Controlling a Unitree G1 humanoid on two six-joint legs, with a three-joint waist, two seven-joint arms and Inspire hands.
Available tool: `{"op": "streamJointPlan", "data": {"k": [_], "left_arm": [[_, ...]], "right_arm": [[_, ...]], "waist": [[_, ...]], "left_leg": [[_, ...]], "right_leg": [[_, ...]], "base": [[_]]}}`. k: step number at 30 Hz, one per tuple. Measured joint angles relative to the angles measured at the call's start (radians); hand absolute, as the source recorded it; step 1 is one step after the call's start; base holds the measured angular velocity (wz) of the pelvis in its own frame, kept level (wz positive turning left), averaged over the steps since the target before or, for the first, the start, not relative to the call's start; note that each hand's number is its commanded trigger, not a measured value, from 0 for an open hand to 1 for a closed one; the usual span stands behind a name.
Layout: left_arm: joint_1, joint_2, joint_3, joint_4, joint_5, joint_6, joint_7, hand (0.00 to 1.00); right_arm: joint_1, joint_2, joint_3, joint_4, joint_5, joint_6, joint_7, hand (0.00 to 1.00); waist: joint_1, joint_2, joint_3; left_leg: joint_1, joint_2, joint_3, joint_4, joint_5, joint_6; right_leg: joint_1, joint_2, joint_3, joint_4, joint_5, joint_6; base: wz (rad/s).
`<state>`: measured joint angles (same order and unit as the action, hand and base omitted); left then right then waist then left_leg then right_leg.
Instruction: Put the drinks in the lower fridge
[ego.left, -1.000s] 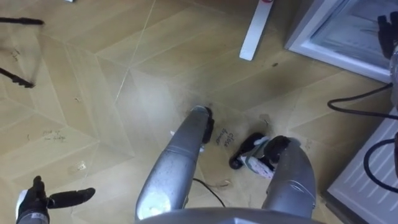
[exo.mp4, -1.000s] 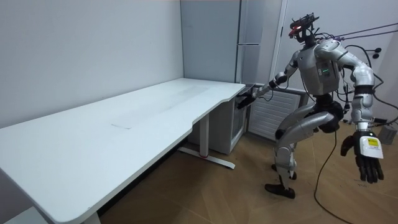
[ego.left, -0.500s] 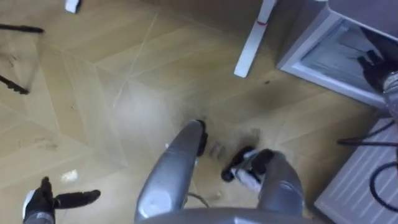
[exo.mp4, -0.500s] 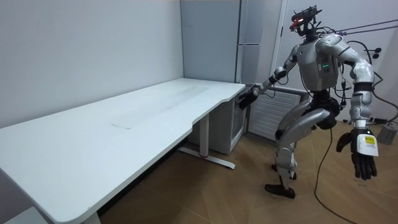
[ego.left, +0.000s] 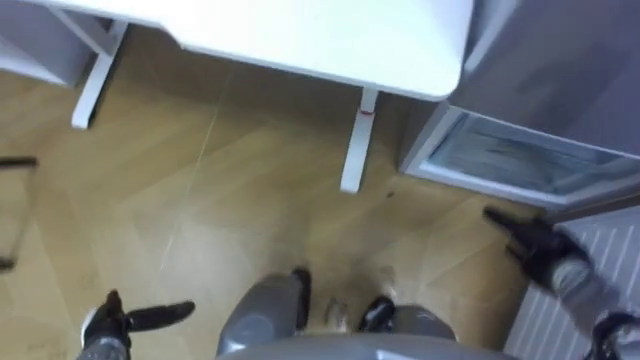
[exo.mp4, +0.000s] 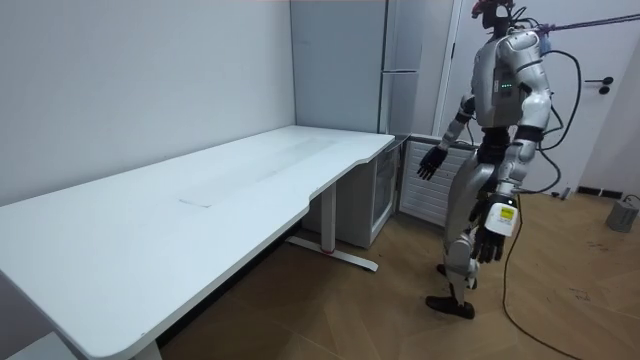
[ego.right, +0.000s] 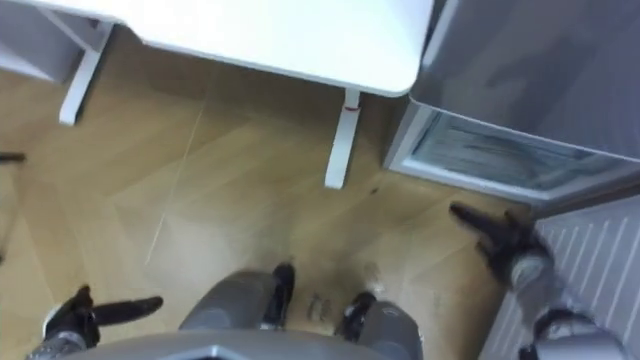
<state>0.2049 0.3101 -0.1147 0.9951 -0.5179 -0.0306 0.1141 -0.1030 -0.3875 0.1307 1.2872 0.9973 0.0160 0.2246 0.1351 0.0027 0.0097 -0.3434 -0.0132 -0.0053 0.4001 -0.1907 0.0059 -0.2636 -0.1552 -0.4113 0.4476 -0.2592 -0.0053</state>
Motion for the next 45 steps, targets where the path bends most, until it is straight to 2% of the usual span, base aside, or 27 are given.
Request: {"op": "streamJointPlan", "data": {"k": [1,3,4,6,8,9,10,12,13,15,17,24,29,36,39,42,43,45], "left_arm": [[0.001,-0.016,0.017,0.014,0.0,-0.007,0.0,0.0],[0.011,-0.028,0.037,0.034,0.011,-0.008,0.0,0.0],[0.021,-0.028,0.038,0.038,0.01,-0.008,0.0,0.0],[0.039,-0.037,0.042,0.038,0.021,-0.01,0.0,0.0],[0.046,-0.071,0.08,0.038,0.026,-0.012,0.0,0.0],[0.047,-0.078,0.086,0.038,0.032,-0.012,0.0,0.0],[0.05,-0.09,0.104,0.041,0.047,-0.012,0.0,0.0],[0.059,-0.098,0.113,0.048,0.055,-0.012,0.002,0.0],[0.06,-0.103,0.112,0.049,0.055,-0.012,0.002,0.0],[0.059,-0.108,0.112,0.049,0.055,-0.011,0.005,0.0],[0.059,-0.117,0.114,0.058,0.058,-0.012,0.009,0.0],[0.057,-0.137,0.114,0.085,0.141,-0.001,0.01,0.0],[0.048,-0.147,0.142,0.085,0.318,0.015,0.01,0.0],[0.049,-0.146,0.182,0.084,0.422,0.027,0.004,0.0],[0.044,-0.145,0.195,0.084,0.482,0.027,0.003,0.0],[0.045,-0.145,0.202,0.081,0.539,0.026,0.003,0.0],[0.049,-0.144,0.215,0.077,0.557,0.026,0.003,0.0],[0.051,-0.137,0.224,0.071,0.568,0.026,0.003,0.0]], "right_arm": [[0.039,0.015,-0.001,0.0,-0.008,0.002,0.008,0.0],[0.098,0.048,-0.02,0.0,-0.021,0.004,0.015,0.0],[0.126,0.072,-0.03,0.001,-0.021,0.007,0.018,0.0],[0.152,0.099,-0.042,0.002,-0.039,0.008,0.019,0.0],[0.184,0.121,-0.069,0.0,-0.122,0.007,0.018,0.0],[0.192,0.125,-0.069,0.0,-0.146,0.007,0.018,0.0],[0.205,0.134,-0.069,0.0,-0.177,0.007,0.016,0.0],[0.21,0.15,-0.065,0.001,-0.194,0.007,0.002,0.0],[0.216,0.159,-0.064,0.001,-0.195,0.007,-0.006,0.0],[0.223,0.175,-0.064,0.002,-0.202,0.007,-0.024,0.0],[0.228,0.195,-0.067,0.006,-0.236,0.007,-0.042,0.0],[0.239,0.212,-0.092,0.001,-0.387,0.006,-0.08,0.0],[0.211,0.216,-0.112,-0.008,-0.558,-0.006,-0.13,0.0],[0.198,0.218,-0.127,-0.01,-0.564,0.001,-0.149,0.0],[0.196,0.215,-0.165,-0.033,-0.531,0.002,-0.152,0.0],[0.198,0.214,-0.235,-0.148,-0.544,0.007,-0.179,0.0],[0.205,0.213,-0.257,-0.249,-0.562,0.008,-0.191,0.0],[0.206,0.203,-0.274,-0.426,-0.585,0.007,-0.209,0.0]], "waist": [[-0.013,-0.004,-0.0006],[-0.026,-0.009,-0.0049],[-0.031,-0.02,-0.0049],[-0.05,-0.026,-0.0038],[-0.062,-0.026,-0.0028],[-0.064,-0.025,-0.0024],[-0.065,-0.023,-0.0007],[-0.065,-0.017,0.0007],[-0.076,-0.014,0.0013],[-0.076,-0.013,-0.0006],[-0.093,-0.016,-0.001],[-0.109,-0.015,-0.0036],[-0.103,-0.015,-0.0033],[-0.105,-0.019,-0.0014],[-0.109,-0.021,-0.004],[-0.126,-0.025,-0.004],[-0.143,-0.027,0.0009],[-0.163,-0.032,0.0022]], "left_leg": [[0.039,-0.001,0.007,-0.022,0.0,0.001],[0.099,-0.001,0.016,-0.059,0.0,0.001],[0.136,0.0,0.026,-0.08,0.0,0.0],[0.17,0.002,0.031,-0.091,-0.003,-0.002],[0.205,0.002,0.036,-0.099,-0.006,0.0],[0.217,0.003,0.039,-0.104,-0.007,0.001],[0.242,0.005,0.047,-0.117,-0.009,0.001],[0.275,0.008,0.06,-0.139,-0.012,0.001],[0.291,0.011,0.063,-0.153,-0.014,0.001],[0.319,0.015,0.081,-0.169,-0.014,0.001],[0.346,0.014,0.086,-0.181,-0.014,0.001],[0.388,0.019,0.112,-0.204,-0.015,0.0],[0.402,0.029,0.137,-0.214,-0.018,-0.004],[0.443,0.037,0.151,-0.229,-0.022,-0.01],[0.443,0.039,0.152,-0.23,-0.022,-0.011],[0.454,0.039,0.16,-0.231,-0.022,-0.011],[0.457,0.039,0.165,-0.231,-0.022,-0.011],[0.458,0.039,0.171,-0.233,-0.022,-0.011]], "right_leg": [[0.033,0.002,0.001,-0.02,0.005,0.004],[0.086,0.009,0.008,-0.05,0.007,0.01],[0.112,0.014,0.022,-0.063,0.005,0.013],[0.145,0.02,0.028,-0.084,0.006,0.016],[0.18,0.024,0.028,-0.11,0.009,0.022],[0.189,0.025,0.03,-0.114,0.01,0.024],[0.21,0.032,0.047,-0.129,0.013,0.028],[0.24,0.043,0.064,-0.155,0.02,0.031],[0.255,0.049,0.069,-0.174,0.026,0.032],[0.271,0.056,0.082,-0.192,0.033,0.032],[0.297,0.057,0.086,-0.199,0.033,0.033],[0.319,0.067,0.119,-0.212,0.038,0.035],[0.32,0.079,0.145,-0.226,0.046,0.032],[0.35,0.092,0.172,-0.248,0.05,0.029],[0.352,0.098,0.181,-0.259,0.055,0.027],[0.356,0.1,0.191,-0.258,0.061,0.027],[0.361,0.1,0.193,-0.259,0.061,0.027],[0.35,0.101,0.208,-0.262,0.06,0.027]], "base": [[-0.13],[-0.17],[-0.24],[-0.15],[-0.04],[-0.12],[-0.26],[-0.25],[-0.18],[-0.21],[-0.09],[-0.13],[-0.13],[-0.11],[-0.07],[-0.09],[-0.09],[-0.15]]}}
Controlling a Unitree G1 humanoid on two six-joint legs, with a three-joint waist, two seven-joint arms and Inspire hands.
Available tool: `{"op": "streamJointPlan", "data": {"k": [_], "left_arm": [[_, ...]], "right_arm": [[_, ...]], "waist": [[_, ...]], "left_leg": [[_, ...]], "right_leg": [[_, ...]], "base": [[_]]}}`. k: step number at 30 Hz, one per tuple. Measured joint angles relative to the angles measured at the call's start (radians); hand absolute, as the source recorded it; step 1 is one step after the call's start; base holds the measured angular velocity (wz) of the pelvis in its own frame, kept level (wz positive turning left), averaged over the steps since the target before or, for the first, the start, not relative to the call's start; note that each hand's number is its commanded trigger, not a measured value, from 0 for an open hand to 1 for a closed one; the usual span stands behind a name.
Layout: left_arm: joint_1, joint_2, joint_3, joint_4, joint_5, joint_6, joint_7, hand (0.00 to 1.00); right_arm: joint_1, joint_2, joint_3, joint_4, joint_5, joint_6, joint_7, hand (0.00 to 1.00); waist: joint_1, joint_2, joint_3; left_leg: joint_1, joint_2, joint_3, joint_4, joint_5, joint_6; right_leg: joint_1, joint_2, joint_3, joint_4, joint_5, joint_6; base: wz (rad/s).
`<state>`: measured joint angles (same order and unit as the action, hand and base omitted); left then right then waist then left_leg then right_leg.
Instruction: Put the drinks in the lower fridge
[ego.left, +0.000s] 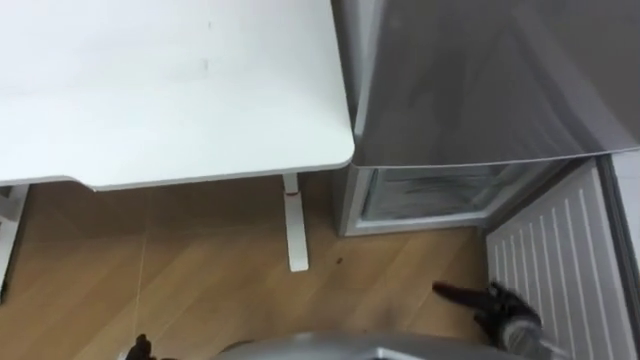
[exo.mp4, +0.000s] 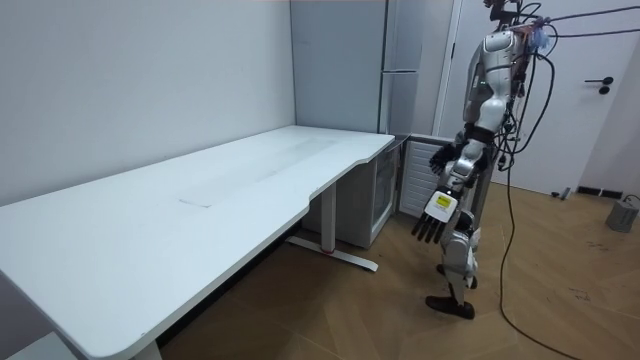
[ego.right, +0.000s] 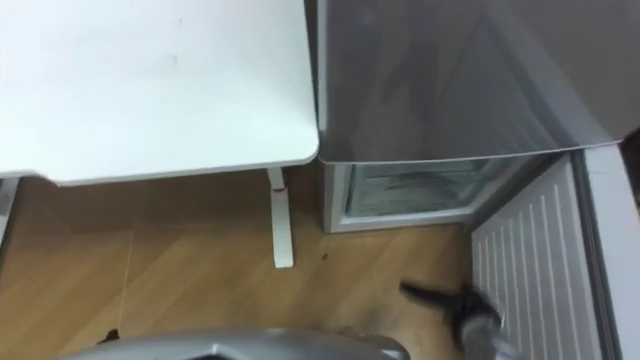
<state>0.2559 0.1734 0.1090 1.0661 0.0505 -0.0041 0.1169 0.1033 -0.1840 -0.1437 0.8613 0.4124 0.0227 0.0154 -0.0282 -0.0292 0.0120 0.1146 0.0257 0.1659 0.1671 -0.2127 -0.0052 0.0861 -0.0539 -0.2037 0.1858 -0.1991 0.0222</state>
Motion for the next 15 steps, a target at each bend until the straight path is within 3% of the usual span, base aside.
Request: {"op": "streamJointPlan", "data": {"k": [3,5,6,8,10,15], "left_arm": [[-0.001,0.008,0.017,-0.012,0.033,-0.003,0.0,0.0],[0.003,0.009,0.049,-0.029,0.058,-0.005,0.002,0.0],[0.003,0.01,0.055,-0.029,0.06,-0.005,0.003,0.0],[0.016,0.012,0.059,-0.05,0.075,-0.001,0.008,0.0],[0.026,0.012,0.065,-0.06,0.084,0.0,0.007,0.0],[0.032,0.012,0.125,-0.064,0.089,0.002,0.007,0.0]], "right_arm": [[-0.001,-0.02,-0.044,-0.296,-0.076,-0.002,-0.046,0.0],[0.016,-0.033,-0.091,-0.46,-0.129,-0.045,-0.081,0.0],[0.019,-0.039,-0.098,-0.479,-0.145,-0.054,-0.097,0.0],[0.033,-0.061,-0.127,-0.531,-0.195,-0.055,-0.14,0.0],[0.037,-0.069,-0.161,-0.535,-0.21,-0.054,-0.16,0.0],[0.036,-0.091,-0.264,-0.521,-0.179,-0.06,-0.226,0.0]], "waist": [[-0.022,-0.013,-0.0008],[-0.032,-0.027,-0.0091],[-0.034,-0.027,-0.0098],[-0.034,-0.055,-0.013],[-0.039,-0.064,-0.0174],[-0.059,-0.056,-0.0181]], "left_leg": [[-0.002,0.001,0.019,-0.008,0.0,0.0],[-0.002,0.003,0.027,-0.007,0.0,0.0],[-0.002,0.003,0.029,-0.007,0.0,0.0],[-0.004,0.006,0.039,-0.005,-0.001,-0.002],[-0.009,0.011,0.045,-0.003,-0.004,-0.005],[-0.015,0.014,0.049,-0.004,-0.004,-0.005]], "right_leg": [[-0.019,0.004,0.021,0.006,0.001,0.0],[-0.018,0.006,0.028,0.003,0.005,-0.001],[-0.017,0.007,0.03,0.004,0.005,-0.001],[-0.022,0.008,0.039,0.007,0.006,-0.002],[-0.025,0.012,0.052,0.008,0.012,-0.004],[-0.027,0.016,0.064,-0.001,0.02,-0.006]], "base": [[-0.18],[-0.15],[-0.07],[-0.12],[-0.14],[-0.05]]}}
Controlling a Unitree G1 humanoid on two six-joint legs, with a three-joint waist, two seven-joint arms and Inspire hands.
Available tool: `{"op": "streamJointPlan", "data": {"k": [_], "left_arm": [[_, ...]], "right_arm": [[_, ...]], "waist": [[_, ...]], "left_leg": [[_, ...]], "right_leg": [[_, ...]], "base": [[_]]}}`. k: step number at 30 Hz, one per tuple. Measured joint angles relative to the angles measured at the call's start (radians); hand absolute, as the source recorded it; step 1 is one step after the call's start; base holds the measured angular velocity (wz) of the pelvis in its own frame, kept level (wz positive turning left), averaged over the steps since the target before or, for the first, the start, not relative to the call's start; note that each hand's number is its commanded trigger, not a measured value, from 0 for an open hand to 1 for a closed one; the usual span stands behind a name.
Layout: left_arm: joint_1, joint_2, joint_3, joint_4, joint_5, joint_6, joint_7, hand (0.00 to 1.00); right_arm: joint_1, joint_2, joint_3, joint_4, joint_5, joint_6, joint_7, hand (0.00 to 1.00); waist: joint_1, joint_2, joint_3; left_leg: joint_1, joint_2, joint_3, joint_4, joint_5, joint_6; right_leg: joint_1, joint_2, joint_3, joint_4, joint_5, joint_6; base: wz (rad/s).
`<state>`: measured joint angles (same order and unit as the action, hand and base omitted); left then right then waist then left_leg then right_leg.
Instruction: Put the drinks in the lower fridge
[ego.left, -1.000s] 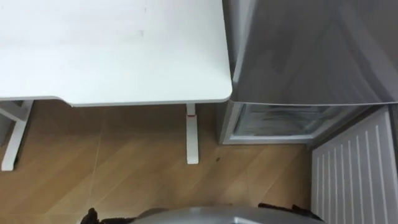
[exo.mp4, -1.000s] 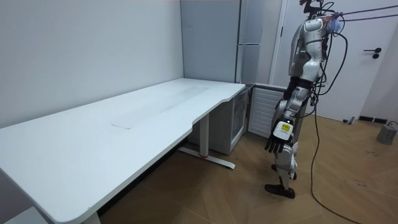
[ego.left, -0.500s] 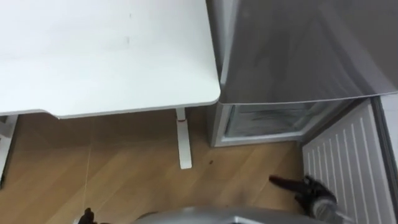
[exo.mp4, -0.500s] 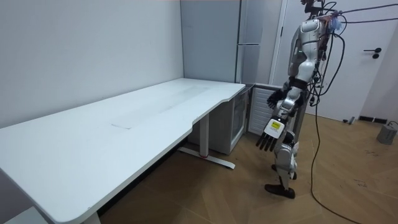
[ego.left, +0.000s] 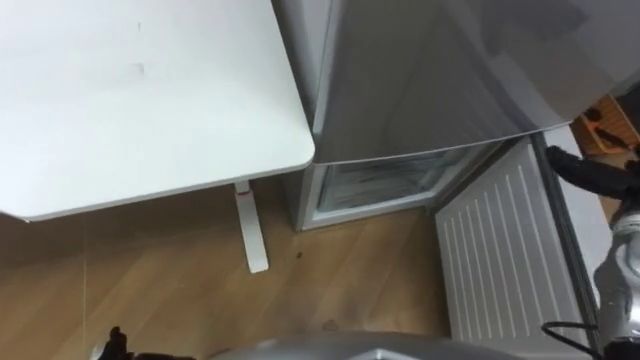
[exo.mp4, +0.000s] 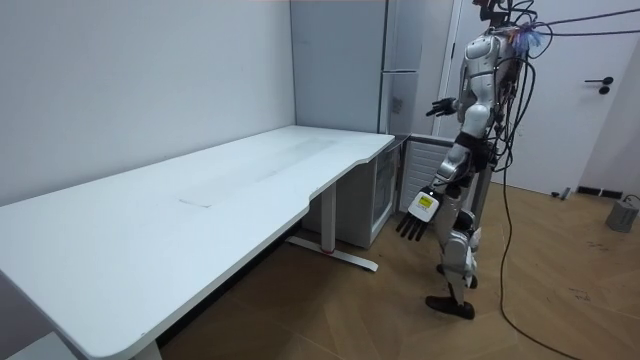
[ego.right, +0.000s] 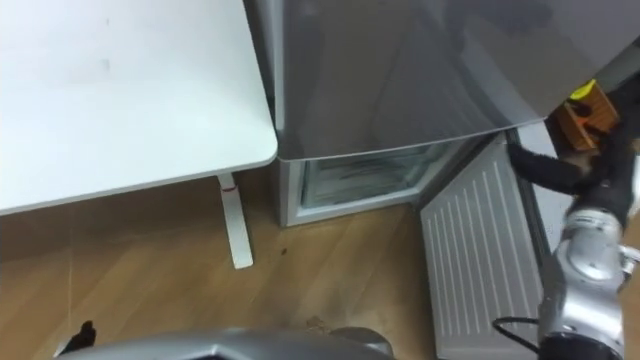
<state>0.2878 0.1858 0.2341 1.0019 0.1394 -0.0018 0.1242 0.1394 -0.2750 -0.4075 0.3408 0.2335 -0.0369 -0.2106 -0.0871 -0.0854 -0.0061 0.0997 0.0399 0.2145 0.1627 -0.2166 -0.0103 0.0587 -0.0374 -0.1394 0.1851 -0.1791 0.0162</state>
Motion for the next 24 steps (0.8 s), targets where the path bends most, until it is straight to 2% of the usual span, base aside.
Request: {"op": "streamJointPlan", "data": {"k": [3,6,9,11,18,24], "left_arm": [[0.004,-0.001,-0.002,-0.002,0.004,0.009,0.0,0.0],[0.019,-0.005,-0.001,-0.023,0.01,0.02,0.0,0.0],[0.029,-0.005,0.01,-0.037,0.029,0.024,0.0,0.0],[0.036,-0.005,0.03,-0.037,0.03,0.026,-0.003,0.0],[0.043,0.004,0.06,-0.039,0.032,0.049,-0.02,0.0],[0.04,0.025,0.06,-0.039,0.031,0.069,-0.02,0.0]], "right_arm": [[0.0,-0.033,-0.013,0.075,0.011,0.001,-0.039,0.0],[-0.005,-0.047,-0.024,0.144,0.013,0.004,-0.05,0.0],[-0.011,-0.05,-0.056,0.224,0.015,0.013,-0.064,0.0],[-0.019,-0.058,-0.076,0.284,0.033,0.018,-0.073,0.0],[-0.02,-0.09,-0.131,0.435,0.119,0.035,-0.081,0.0],[-0.022,-0.123,-0.133,0.558,0.124,0.053,-0.064,0.0]], "waist": [[-0.005,0.008,-0.0006],[-0.015,0.014,0.0032],[-0.014,0.018,0.0033],[-0.015,0.011,0.0015],[-0.017,-0.014,0.0041],[-0.02,-0.013,0.0043]], "left_leg": [[0.015,0.002,0.003,-0.005,0.0,0.0],[0.015,0.004,0.0,-0.012,0.0,0.0],[0.015,0.004,-0.002,-0.011,0.0,0.0],[0.015,0.004,-0.004,-0.008,0.001,-0.001],[0.014,0.004,-0.011,0.002,0.0,-0.001],[0.008,0.004,-0.011,0.001,-0.001,-0.002]], "right_leg": [[0.011,0.003,0.0,0.0,0.0,-0.001],[0.008,0.005,-0.001,0.004,0.002,-0.003],[0.006,0.005,-0.001,0.005,0.001,-0.004],[0.001,0.004,-0.001,0.007,-0.001,-0.006],[0.008,0.005,0.0,0.003,-0.001,-0.006],[0.01,0.006,0.0,0.002,-0.001,-0.006]], "base": [[0.0],[0.0],[0.0],[0.0],[0.0],[0.0]]}}
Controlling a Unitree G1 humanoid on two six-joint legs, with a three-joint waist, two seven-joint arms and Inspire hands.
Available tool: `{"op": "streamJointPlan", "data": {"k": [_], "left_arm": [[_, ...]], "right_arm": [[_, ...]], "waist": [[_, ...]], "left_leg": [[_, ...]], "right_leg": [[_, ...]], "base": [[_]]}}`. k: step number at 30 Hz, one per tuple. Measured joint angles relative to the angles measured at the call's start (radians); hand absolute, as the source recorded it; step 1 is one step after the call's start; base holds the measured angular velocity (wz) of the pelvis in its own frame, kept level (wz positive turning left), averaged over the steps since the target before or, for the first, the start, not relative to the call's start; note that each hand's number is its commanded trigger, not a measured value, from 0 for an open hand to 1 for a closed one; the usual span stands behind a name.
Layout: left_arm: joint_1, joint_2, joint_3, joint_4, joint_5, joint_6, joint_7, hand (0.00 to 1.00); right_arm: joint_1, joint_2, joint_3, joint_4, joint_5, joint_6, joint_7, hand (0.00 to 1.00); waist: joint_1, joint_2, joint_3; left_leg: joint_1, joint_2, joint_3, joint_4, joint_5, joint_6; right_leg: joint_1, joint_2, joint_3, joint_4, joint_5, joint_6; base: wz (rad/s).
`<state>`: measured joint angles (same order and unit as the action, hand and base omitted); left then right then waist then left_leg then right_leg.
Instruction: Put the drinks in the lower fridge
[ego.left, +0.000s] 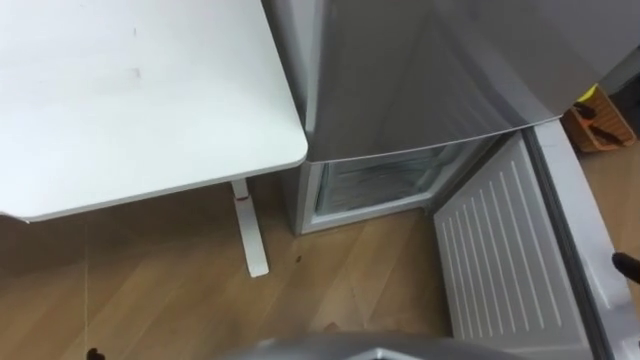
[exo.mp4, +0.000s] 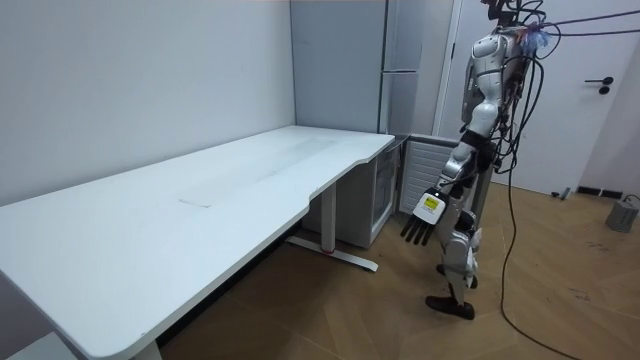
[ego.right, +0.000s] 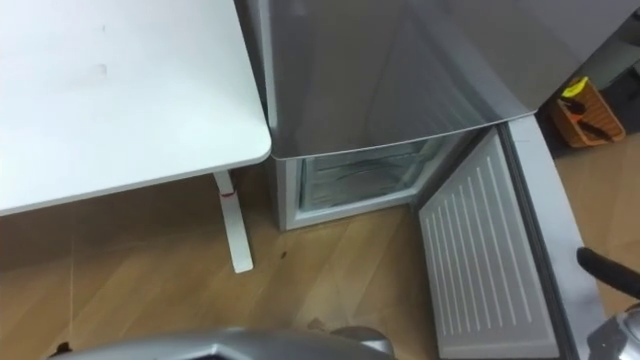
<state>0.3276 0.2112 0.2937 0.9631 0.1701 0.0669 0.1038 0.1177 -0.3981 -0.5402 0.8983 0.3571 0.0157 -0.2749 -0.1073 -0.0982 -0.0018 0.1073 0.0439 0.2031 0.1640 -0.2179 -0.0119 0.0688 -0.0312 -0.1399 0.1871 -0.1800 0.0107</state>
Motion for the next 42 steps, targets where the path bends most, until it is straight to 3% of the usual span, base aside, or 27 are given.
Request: {"op": "streamJointPlan", "data": {"k": [6,12,15,20,28,31,36,40,41,42], "left_arm": [[0.001,-0.004,0.044,0.0,0.004,0.012,-0.004,0.0],[0.011,-0.001,0.082,0.0,0.021,0.014,-0.006,0.0],[0.016,0.0,0.085,0.0,0.022,0.015,-0.009,0.0],[0.015,0.0,0.084,0.001,0.022,0.016,-0.047,0.0],[0.008,0.0,0.084,0.012,0.022,0.015,-0.058,0.0],[-0.013,-0.001,0.07,0.04,0.03,0.015,-0.057,0.0],[-0.015,-0.002,0.022,0.041,0.054,0.015,-0.057,0.0],[-0.027,-0.002,-0.024,0.06,0.059,0.013,-0.057,0.0],[-0.029,-0.002,-0.038,0.06,0.058,0.013,-0.057,0.0],[-0.032,-0.002,-0.045,0.06,0.058,0.013,-0.057,0.0]], "right_arm": [[0.0,-0.01,-0.049,0.102,0.04,0.023,0.032,0.0],[-0.031,-0.06,-0.084,0.241,0.139,0.03,0.046,0.0],[-0.039,-0.076,-0.09,0.292,0.18,0.031,0.052,0.0],[-0.041,-0.082,-0.081,0.323,0.245,0.028,0.075,0.0],[-0.04,-0.079,-0.064,0.334,0.24,0.03,0.149,0.0],[-0.04,-0.078,0.006,0.334,0.232,0.029,0.16,0.0],[-0.041,-0.058,0.048,0.33,0.229,0.028,0.214,0.0],[-0.039,-0.003,0.098,0.319,0.23,0.003,0.235,0.0],[-0.035,0.019,0.12,0.304,0.233,-0.007,0.242,0.0],[-0.033,0.028,0.129,0.3,0.236,-0.013,0.247,0.0]], "waist": [[0.001,0.009,-0.002],[-0.001,0.006,-0.0014],[0.0,0.01,0.003],[0.005,0.015,0.005],[0.009,0.023,0.0036],[0.031,0.029,0.0038],[0.037,0.025,0.0046],[0.054,0.018,0.0048],[0.054,0.023,0.0001],[0.054,0.019,0.0006]], "left_leg": [[0.001,0.0,-0.003,-0.004,0.0,0.0],[0.009,-0.003,-0.017,0.003,0.0,0.0],[0.01,-0.003,-0.032,0.003,0.0,0.0],[0.006,-0.002,-0.051,0.004,0.0,0.0],[0.006,-0.003,-0.041,0.008,0.0,-0.001],[0.008,-0.003,-0.037,0.003,0.0,-0.001],[0.01,-0.002,-0.037,0.002,0.0,-0.001],[0.012,0.004,-0.014,0.003,-0.002,-0.004],[0.009,0.006,-0.013,0.006,-0.003,-0.005],[0.008,0.006,-0.013,0.006,-0.003,-0.005]], "right_leg": [[0.003,0.0,-0.002,-0.002,0.0,0.0],[0.025,-0.003,-0.011,-0.013,-0.001,0.002],[0.036,-0.002,-0.026,-0.019,-0.001,0.002],[0.035,-0.001,-0.039,-0.023,-0.003,-0.002],[0.031,-0.002,-0.036,-0.019,-0.003,-0.001],[0.026,0.0,-0.03,-0.019,-0.003,-0.001],[0.027,0.0,-0.025,-0.019,-0.003,-0.002],[0.017,0.005,-0.01,-0.017,-0.001,-0.004],[0.019,0.008,-0.01,-0.018,0.002,-0.005],[0.019,0.008,-0.01,-0.018,0.002,-0.005]], "base": [[0.01],[0.08],[0.16],[0.07],[-0.01],[-0.08],[-0.01],[-0.14],[-0.19],[0.0]]}}
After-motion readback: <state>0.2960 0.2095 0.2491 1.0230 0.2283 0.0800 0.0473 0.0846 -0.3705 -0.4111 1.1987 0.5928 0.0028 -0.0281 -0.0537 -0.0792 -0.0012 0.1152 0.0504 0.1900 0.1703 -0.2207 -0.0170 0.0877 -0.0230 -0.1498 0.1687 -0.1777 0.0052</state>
